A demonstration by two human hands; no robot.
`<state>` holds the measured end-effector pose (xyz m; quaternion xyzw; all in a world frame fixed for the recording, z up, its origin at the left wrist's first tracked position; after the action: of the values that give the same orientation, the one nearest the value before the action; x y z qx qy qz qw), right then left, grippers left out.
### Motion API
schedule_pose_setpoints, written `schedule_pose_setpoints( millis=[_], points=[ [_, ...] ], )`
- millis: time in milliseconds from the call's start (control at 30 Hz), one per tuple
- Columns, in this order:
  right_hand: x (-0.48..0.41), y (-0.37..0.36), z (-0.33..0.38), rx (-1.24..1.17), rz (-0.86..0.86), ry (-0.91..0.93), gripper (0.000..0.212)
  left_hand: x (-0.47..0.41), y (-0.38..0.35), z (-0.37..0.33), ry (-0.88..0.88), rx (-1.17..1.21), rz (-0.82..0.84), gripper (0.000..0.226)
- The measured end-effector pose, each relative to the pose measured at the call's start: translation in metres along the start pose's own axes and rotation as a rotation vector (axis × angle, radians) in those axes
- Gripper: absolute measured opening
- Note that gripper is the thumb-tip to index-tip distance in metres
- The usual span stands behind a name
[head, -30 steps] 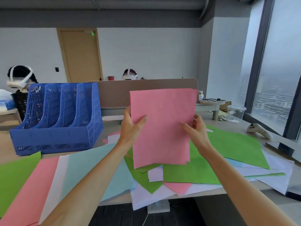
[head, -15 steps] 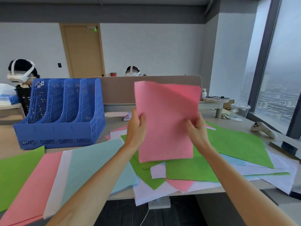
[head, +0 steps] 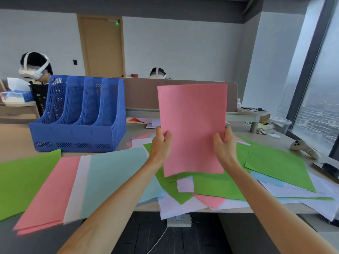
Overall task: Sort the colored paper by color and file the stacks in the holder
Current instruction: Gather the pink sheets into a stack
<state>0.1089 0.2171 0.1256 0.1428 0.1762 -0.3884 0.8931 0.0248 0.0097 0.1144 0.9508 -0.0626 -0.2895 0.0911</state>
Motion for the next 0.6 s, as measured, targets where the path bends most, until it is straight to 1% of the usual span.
schedule_pose_setpoints(
  millis=[67,133,233,367,433,533,600],
  points=[
    [0.000,-0.012,0.020,-0.002,-0.010,0.024,0.009,-0.003,0.020,-0.006,-0.026,0.049,-0.056,0.014],
    [0.002,-0.030,0.035,-0.014,0.017,0.032,0.006,-0.006,0.049,-0.007,-0.016,0.065,-0.123,0.007],
    [0.011,-0.066,0.046,-0.069,0.116,-0.008,0.009,-0.007,0.097,0.009,0.088,0.075,-0.183,0.008],
    [0.032,-0.128,0.049,-0.143,0.236,-0.097,0.014,0.009,0.165,0.049,0.320,0.000,-0.154,0.024],
    [0.047,-0.161,0.049,-0.161,0.285,-0.148,0.017,0.024,0.199,0.062,0.387,-0.025,-0.150,0.025],
    [0.075,-0.215,0.046,-0.135,0.380,-0.224,0.018,0.053,0.247,0.075,0.468,-0.136,-0.126,0.034],
    [0.099,-0.251,0.041,-0.110,0.458,-0.255,0.027,0.069,0.272,0.081,0.481,-0.153,-0.128,0.024]
  ],
)
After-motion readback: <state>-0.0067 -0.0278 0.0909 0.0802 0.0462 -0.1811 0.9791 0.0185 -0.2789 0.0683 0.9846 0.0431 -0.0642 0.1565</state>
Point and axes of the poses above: each hand's wrist, its own x-axis away from the middle knuckle, its own y-axis out of the back of the hand, z = x × y, the point moved 7 cm from there along -x, towards the middle knuckle, and after that the axes turned 6 degrees about -y, right-handed, at the moved point
